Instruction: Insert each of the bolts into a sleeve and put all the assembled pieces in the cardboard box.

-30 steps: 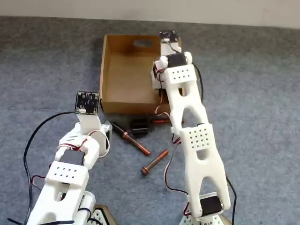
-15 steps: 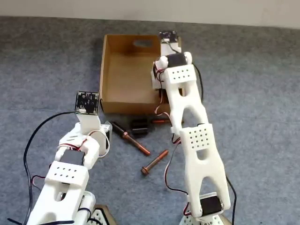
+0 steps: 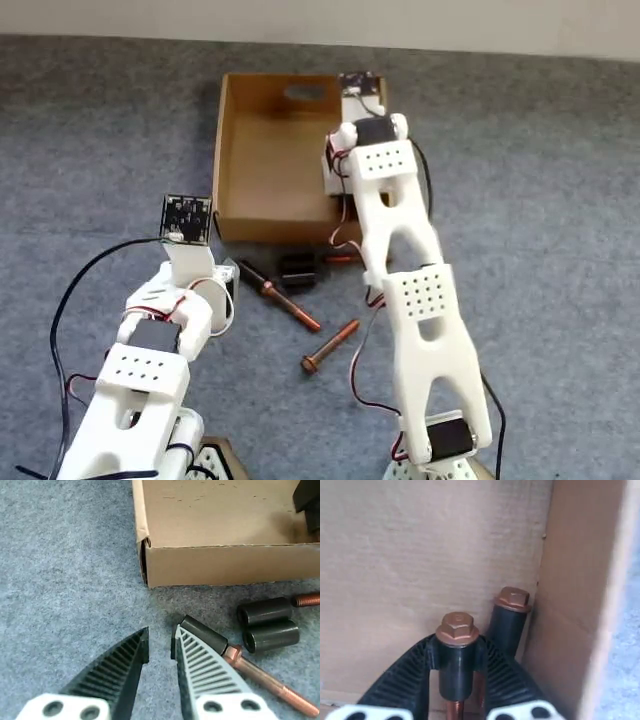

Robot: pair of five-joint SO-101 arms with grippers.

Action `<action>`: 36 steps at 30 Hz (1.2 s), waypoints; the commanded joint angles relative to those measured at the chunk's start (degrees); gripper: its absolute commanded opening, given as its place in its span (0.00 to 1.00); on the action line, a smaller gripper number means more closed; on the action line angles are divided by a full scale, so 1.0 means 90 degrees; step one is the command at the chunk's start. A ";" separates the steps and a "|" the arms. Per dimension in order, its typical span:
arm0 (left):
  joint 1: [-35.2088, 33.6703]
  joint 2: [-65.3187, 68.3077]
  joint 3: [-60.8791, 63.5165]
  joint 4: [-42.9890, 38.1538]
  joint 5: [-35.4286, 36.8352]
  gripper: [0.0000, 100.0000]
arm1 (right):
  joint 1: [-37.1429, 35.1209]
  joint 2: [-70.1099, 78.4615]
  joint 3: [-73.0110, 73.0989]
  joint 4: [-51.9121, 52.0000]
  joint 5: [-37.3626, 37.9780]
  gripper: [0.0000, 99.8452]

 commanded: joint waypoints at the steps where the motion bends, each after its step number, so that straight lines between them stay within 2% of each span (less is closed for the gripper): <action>1: 0.0083 -0.0151 -0.0024 -0.0117 0.0020 0.10 | -0.0063 0.0054 -0.0132 -0.0083 -0.0078 0.01; 13: 0.0083 -0.0151 -0.0034 -0.0117 0.0020 0.10 | -0.0034 0.0083 -0.0337 -0.0230 -0.0078 0.02; 18: 0.0083 -0.0151 -0.0034 -0.0117 0.0020 0.10 | -0.0044 0.0083 -0.1509 0.0112 -0.0078 0.16; 20: 0.0083 -0.0151 -0.0034 -0.0127 0.0020 0.10 | -0.0054 0.0083 -0.2066 0.0269 -0.0049 0.19; 24: 0.0083 -0.0151 -0.0034 -0.0127 0.0020 0.10 | -0.0054 0.0054 -0.2906 0.0523 -0.0039 0.19; 28: 0.0083 -0.0151 -0.0034 -0.0127 0.0020 0.10 | -0.0054 -0.0073 -0.2779 0.0767 -0.0059 0.19; 30: 0.0083 -0.0151 -0.0034 -0.0127 0.0020 0.10 | -0.0063 -0.0073 -0.2799 0.0923 -0.0068 0.13; 32: 0.0083 -0.0151 -0.0034 -0.0127 0.0020 0.10 | -0.0054 -0.0132 -0.2789 0.0991 -0.0068 0.00; 34: 0.0083 -0.0151 -0.0034 -0.0127 0.0020 0.10 | -0.0015 -0.0259 -0.2789 0.1001 -0.0068 0.04; 36: 0.0083 -0.0151 -0.0034 -0.0127 0.0020 0.10 | 0.0034 -0.0513 -0.2789 0.1001 -0.0068 0.03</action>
